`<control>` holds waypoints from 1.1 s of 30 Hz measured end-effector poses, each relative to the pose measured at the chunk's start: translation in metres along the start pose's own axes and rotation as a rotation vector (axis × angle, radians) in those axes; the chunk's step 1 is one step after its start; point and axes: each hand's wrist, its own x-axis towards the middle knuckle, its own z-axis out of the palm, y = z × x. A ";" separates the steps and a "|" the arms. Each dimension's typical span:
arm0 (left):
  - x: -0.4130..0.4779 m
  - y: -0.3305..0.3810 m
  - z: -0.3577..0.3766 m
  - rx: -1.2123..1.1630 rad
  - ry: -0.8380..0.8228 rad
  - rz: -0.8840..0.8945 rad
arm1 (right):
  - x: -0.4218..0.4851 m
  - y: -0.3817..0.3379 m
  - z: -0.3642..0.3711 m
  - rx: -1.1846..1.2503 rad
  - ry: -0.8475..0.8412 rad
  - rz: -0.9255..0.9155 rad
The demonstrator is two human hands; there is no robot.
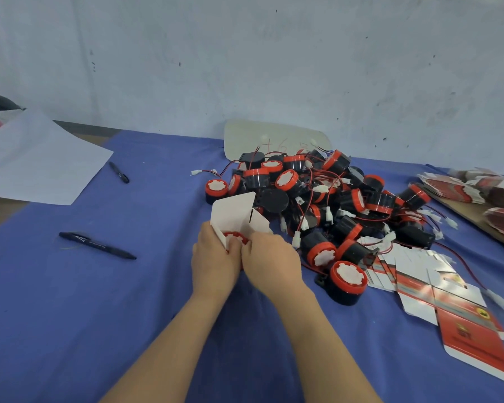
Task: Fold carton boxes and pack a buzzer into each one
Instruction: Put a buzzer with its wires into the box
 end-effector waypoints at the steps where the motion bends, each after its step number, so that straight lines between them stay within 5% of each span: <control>1: 0.000 0.000 0.000 -0.005 -0.009 0.001 | -0.001 0.000 0.002 0.012 0.001 0.008; 8: 0.005 -0.006 0.001 -0.048 -0.041 0.032 | -0.004 0.003 0.004 0.117 0.230 -0.034; 20: 0.004 -0.006 0.003 -0.022 -0.045 0.037 | 0.001 0.003 0.008 0.100 0.317 -0.001; 33: -0.001 0.002 -0.001 -0.011 -0.060 0.031 | 0.006 0.008 0.012 0.022 0.097 -0.056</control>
